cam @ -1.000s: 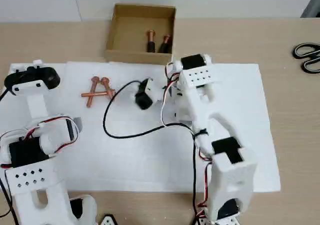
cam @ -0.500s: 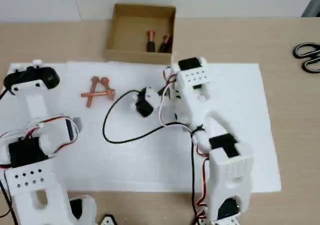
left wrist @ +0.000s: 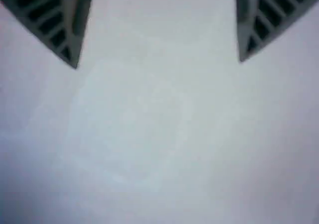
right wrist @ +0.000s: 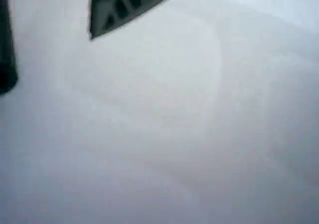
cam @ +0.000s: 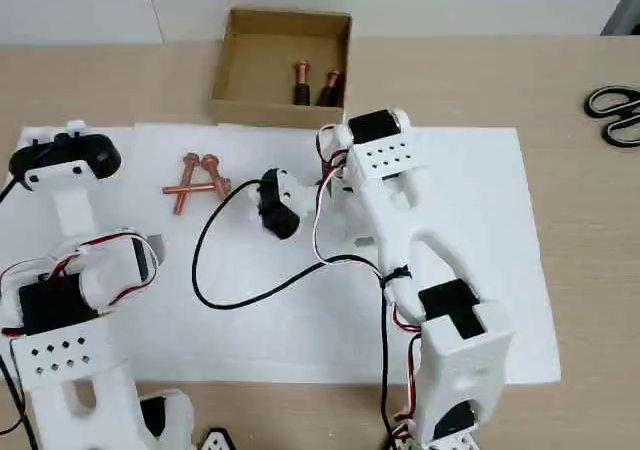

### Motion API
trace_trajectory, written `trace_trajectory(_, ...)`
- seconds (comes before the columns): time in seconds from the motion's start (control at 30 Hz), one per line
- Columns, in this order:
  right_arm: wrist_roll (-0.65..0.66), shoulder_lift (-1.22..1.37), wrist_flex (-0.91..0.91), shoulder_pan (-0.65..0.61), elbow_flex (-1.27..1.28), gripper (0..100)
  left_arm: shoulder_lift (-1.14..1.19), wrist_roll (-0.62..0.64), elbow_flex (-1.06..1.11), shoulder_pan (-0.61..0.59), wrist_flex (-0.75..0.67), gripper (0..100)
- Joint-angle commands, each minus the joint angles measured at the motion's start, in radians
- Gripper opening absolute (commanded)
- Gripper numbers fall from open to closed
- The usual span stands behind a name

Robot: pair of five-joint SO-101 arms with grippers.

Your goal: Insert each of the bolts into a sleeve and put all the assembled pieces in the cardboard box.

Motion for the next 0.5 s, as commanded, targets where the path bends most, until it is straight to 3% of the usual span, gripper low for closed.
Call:
trace_trajectory(0.0, 0.043, 0.002, -0.044, 0.015, -0.014, 14.7, -0.006, -0.002, -0.031, -0.005, 0.003, 20)
trace_trajectory(0.47, 0.084, 0.191, -0.143, 0.071, -0.014, 14.7, -0.006, -0.002, -0.007, -0.005, -0.002, 20)
